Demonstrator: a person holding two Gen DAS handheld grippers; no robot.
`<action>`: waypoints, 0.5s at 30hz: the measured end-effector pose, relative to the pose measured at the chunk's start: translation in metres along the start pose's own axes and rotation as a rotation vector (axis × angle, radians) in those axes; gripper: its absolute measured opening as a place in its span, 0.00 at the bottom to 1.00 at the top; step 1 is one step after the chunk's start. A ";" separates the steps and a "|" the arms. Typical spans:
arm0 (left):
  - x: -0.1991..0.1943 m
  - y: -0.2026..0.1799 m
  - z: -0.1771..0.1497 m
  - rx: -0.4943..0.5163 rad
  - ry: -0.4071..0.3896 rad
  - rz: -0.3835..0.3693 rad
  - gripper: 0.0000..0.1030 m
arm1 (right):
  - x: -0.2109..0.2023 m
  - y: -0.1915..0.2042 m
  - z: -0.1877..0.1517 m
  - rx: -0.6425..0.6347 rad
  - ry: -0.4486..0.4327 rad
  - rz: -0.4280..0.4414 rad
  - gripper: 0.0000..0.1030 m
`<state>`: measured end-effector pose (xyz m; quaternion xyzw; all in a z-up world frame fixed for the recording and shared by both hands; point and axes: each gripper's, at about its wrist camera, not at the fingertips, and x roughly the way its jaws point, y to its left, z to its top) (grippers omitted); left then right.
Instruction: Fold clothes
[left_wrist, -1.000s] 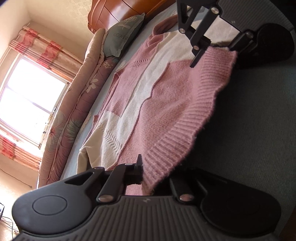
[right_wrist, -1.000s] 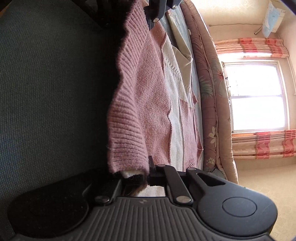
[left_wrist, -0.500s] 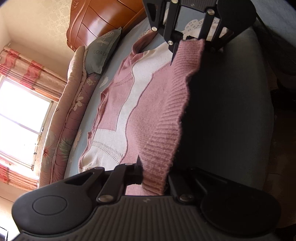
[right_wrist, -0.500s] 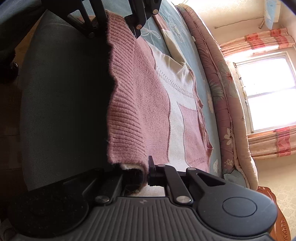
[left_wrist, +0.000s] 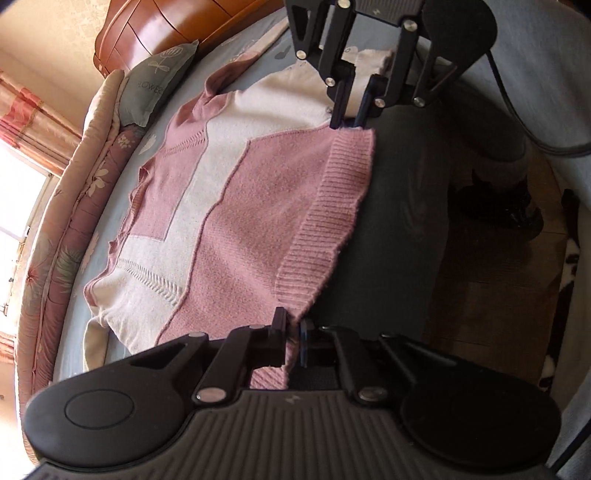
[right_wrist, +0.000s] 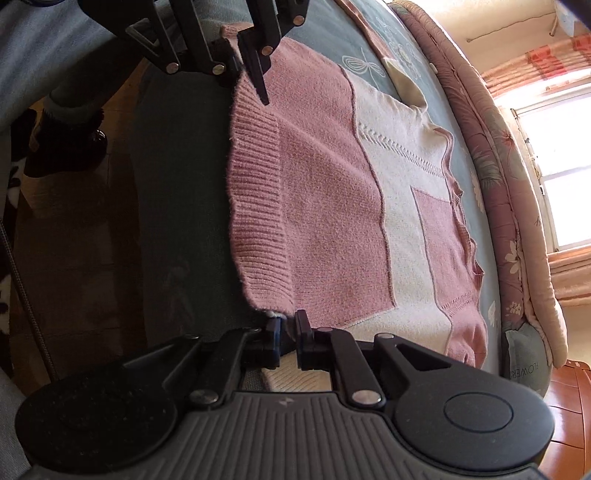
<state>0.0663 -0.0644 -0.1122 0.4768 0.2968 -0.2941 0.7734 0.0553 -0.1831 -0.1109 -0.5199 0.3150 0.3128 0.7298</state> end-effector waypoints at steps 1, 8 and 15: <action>-0.009 0.004 -0.003 -0.035 -0.005 -0.041 0.13 | -0.001 -0.009 -0.008 0.072 -0.003 0.018 0.15; -0.054 0.080 -0.037 -0.518 -0.049 -0.107 0.13 | -0.007 -0.072 -0.062 0.572 -0.025 0.144 0.39; -0.019 0.148 -0.126 -1.201 0.046 -0.188 0.40 | -0.008 -0.132 -0.123 1.084 -0.044 0.277 0.50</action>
